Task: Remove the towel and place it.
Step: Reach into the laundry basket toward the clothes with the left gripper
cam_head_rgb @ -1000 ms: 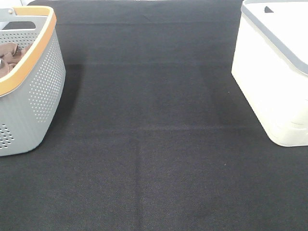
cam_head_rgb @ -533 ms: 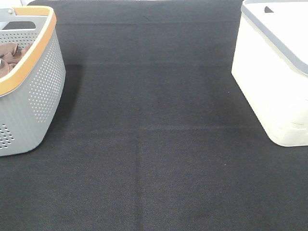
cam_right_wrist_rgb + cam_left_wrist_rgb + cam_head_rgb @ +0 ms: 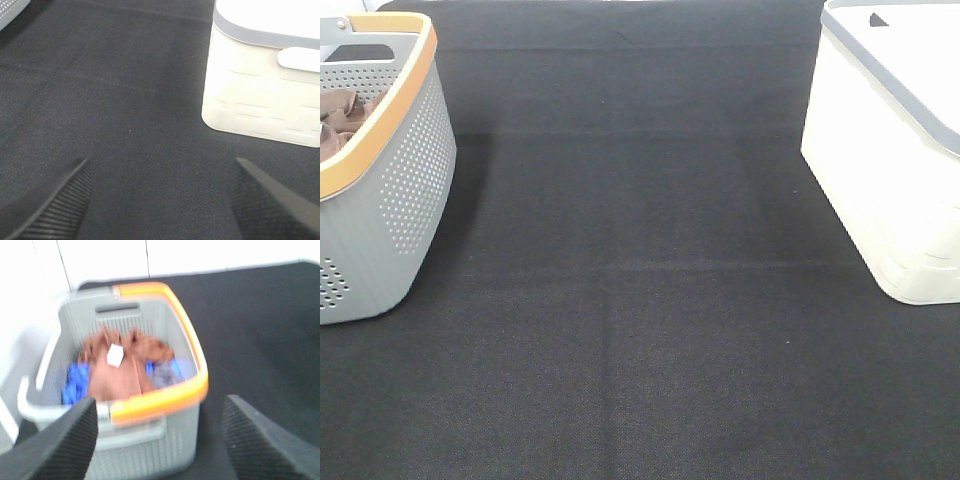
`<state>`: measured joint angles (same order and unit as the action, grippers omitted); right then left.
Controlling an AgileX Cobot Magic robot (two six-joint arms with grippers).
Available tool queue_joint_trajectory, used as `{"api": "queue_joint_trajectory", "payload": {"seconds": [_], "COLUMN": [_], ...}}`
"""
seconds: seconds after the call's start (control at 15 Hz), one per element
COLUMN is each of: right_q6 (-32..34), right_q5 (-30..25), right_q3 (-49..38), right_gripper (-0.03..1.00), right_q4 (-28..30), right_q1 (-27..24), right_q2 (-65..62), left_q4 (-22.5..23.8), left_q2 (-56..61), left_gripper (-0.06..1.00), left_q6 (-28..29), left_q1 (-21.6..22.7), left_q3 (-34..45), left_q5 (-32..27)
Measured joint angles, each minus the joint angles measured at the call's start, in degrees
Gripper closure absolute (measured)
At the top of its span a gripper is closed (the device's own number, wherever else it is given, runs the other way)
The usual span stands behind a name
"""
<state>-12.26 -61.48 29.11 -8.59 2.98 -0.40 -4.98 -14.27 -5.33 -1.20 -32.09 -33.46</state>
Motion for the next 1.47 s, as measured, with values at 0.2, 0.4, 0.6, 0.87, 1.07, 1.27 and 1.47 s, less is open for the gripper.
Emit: {"api": "queue_joint_trajectory", "payload": {"seconds": [0.2, 0.4, 0.6, 0.87, 1.07, 1.27, 1.47], "right_q6": [0.0, 0.0, 0.0, 0.0, 0.0, 0.0, 0.0], "right_q5": [0.0, 0.0, 0.0, 0.0, 0.0, 0.0, 0.0], "right_q3": [0.0, 0.0, 0.0, 0.0, 0.0, 0.0, 0.0], "right_gripper": [0.24, 0.24, 0.24, 0.24, 0.24, 0.24, 0.24], "right_q4": [0.0, 0.0, 0.0, 0.0, 0.0, 0.0, 0.0], "right_q1": [0.0, 0.0, 0.0, 0.0, 0.0, 0.0, 0.0], "right_q2": [0.0, 0.0, 0.0, 0.0, 0.0, 0.0, 0.0], "left_q4": [0.4, 0.5, 0.5, 1.8, 5.4, 13.8, 19.9], "left_q2": [-13.2, -28.6, -42.1, -54.9, -63.5, -71.0, -78.8], "left_gripper": [0.32, 0.32, 0.32, 0.32, 0.32, 0.32, 0.32], "left_q6": [0.1, 0.7, 4.1, 4.8, 7.6, 15.4, 20.8], "left_q1": [0.0, 0.0, 0.0, 0.0, 0.0, 0.0, 0.0], "left_q3": [-0.1, -2.1, -9.5, -25.0, -38.8, -46.2, -52.7], "left_q5": [17.1, 25.3, 22.6, 11.1, 3.0, -3.9, -11.1]}}
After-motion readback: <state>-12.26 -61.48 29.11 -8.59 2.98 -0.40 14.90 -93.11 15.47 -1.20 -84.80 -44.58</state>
